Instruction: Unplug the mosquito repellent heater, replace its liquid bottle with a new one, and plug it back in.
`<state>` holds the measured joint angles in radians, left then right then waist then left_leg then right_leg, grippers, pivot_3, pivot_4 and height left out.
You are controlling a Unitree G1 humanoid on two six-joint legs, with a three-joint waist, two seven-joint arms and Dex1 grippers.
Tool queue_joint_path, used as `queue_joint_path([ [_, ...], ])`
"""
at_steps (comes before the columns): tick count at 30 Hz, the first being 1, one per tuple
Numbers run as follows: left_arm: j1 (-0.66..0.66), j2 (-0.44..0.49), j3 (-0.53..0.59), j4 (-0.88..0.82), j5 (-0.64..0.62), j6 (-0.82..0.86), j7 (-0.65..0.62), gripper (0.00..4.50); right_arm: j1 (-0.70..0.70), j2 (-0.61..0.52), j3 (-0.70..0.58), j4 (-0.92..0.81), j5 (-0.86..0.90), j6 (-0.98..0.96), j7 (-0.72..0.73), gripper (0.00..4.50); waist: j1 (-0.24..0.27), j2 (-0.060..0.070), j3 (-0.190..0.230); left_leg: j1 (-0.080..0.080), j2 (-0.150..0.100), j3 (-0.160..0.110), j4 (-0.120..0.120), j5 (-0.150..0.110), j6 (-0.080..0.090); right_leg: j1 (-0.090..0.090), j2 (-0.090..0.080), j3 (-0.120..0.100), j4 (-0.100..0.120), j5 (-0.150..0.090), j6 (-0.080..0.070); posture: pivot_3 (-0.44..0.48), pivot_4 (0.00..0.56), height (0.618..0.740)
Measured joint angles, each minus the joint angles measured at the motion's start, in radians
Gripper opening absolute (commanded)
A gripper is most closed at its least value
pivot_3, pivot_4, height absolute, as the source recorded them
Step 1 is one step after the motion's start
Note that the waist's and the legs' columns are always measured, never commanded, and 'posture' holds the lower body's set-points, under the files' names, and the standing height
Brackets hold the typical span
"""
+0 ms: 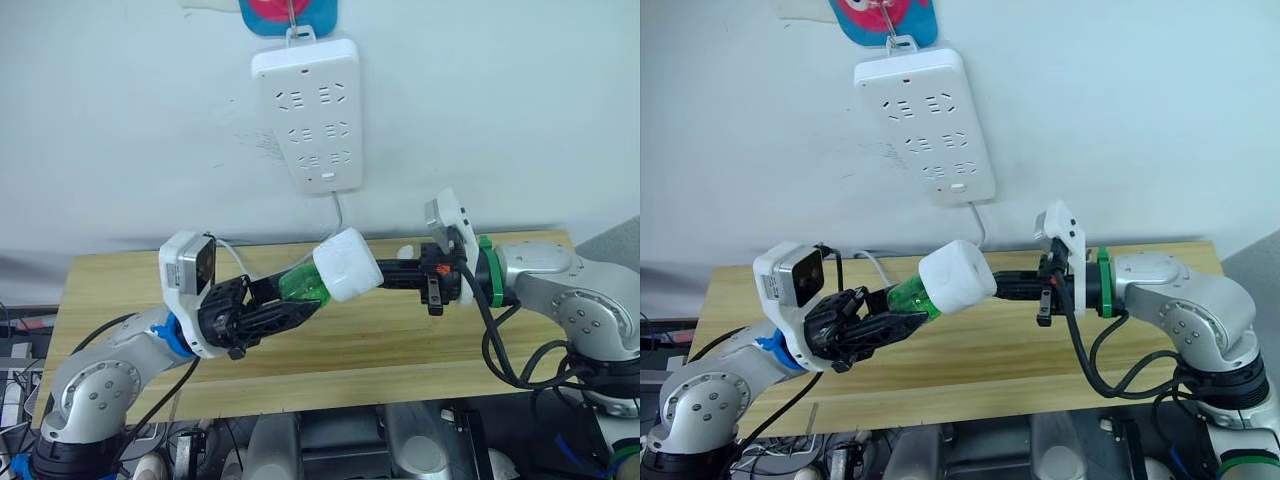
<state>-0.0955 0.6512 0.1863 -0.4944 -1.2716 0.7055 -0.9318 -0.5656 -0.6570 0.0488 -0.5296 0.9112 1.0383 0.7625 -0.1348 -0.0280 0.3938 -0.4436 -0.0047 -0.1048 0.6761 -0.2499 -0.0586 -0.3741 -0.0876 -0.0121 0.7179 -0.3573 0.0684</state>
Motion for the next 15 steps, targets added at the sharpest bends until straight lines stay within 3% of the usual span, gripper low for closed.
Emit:
queue_joint_path([
  [15, -0.017, -0.018, 0.0, 0.034, 0.06, -0.04, -0.027, 2.26, 0.005, -0.036, -0.03, -0.037, 0.063, 0.05, -0.027, 0.04, 0.0, 0.0, 0.0, 0.0, 0.0, 0.0, 0.0, 0.0, 0.0, 0.0, 0.0, 0.0, -0.001, 0.0, 0.0, -0.233, 0.373, 0.74],
])
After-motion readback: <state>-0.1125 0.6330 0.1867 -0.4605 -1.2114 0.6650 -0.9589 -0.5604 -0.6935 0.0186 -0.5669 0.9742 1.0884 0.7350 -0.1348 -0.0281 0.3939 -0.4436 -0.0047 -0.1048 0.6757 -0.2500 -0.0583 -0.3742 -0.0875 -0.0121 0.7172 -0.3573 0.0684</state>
